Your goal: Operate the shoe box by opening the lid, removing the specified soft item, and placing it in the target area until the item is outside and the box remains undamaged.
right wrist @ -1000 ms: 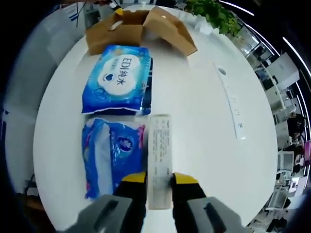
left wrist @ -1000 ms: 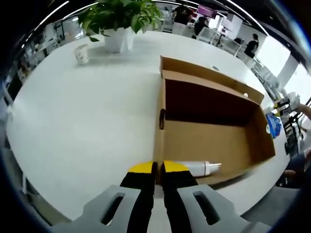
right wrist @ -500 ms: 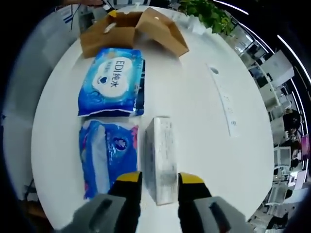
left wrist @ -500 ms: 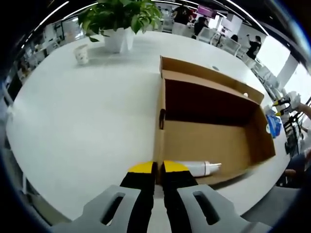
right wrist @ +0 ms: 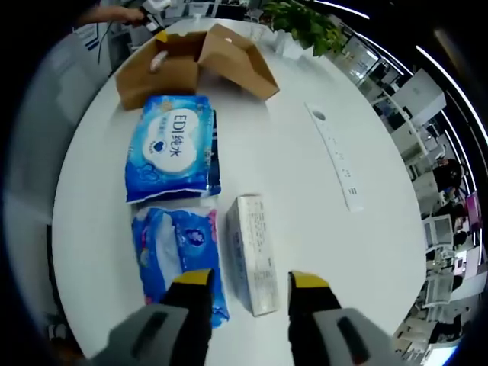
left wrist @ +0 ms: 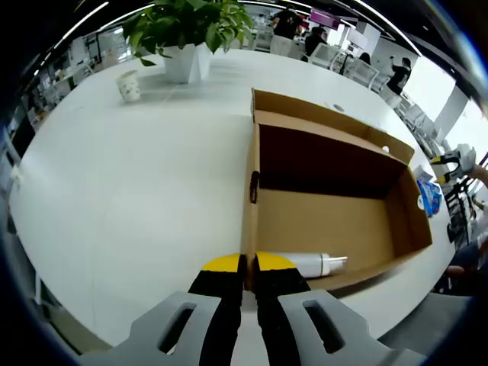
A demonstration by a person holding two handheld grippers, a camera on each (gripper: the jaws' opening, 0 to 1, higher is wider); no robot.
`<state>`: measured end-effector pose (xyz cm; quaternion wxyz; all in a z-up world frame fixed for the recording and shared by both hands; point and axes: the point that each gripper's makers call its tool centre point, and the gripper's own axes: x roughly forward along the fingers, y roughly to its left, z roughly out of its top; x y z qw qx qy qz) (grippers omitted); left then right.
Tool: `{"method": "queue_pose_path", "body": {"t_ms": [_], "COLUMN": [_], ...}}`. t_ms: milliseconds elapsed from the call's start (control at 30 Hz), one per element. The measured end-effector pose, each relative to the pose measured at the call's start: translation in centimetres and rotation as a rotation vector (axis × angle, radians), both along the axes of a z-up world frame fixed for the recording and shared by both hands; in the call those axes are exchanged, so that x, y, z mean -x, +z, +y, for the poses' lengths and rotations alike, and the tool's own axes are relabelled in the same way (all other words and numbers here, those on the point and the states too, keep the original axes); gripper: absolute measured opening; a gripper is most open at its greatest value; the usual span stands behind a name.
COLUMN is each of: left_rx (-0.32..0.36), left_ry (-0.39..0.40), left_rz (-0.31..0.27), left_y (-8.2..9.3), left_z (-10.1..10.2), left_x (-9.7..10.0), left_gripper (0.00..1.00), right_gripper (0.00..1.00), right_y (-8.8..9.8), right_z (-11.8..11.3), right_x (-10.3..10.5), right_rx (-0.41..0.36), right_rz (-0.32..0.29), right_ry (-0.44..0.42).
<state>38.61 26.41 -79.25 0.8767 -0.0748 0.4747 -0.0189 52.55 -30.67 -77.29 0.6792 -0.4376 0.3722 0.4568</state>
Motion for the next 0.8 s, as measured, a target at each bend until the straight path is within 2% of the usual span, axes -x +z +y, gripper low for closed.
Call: {"method": "queue_pose_path", "body": {"t_ms": [133, 433, 667, 800], "left_rx": [0.004, 0.01, 0.013, 0.016], "left_ry": [0.003, 0.005, 0.003, 0.003], "left_rz": [-0.007, -0.014, -0.013, -0.02], "left_y": [0.0, 0.0, 0.0, 0.0], "left_z": [0.0, 0.1, 0.0, -0.1], "left_x": [0.0, 0.0, 0.0, 0.1], "left_gripper": [0.02, 0.02, 0.02, 0.02], "right_gripper": [0.42, 0.49, 0.51, 0.52], "right_y": [0.9, 4.2, 5.5, 5.8], "right_z": [0.7, 4.1, 6.5, 7.4], "right_x": [0.5, 1.6, 2.6, 3.2], "right_rx": [-0.025, -0.161, -0.239, -0.255], "right_rz": [-0.009, -0.042, -0.042, -0.043], "right_ry": [-0.01, -0.048, -0.055, -0.053]}}
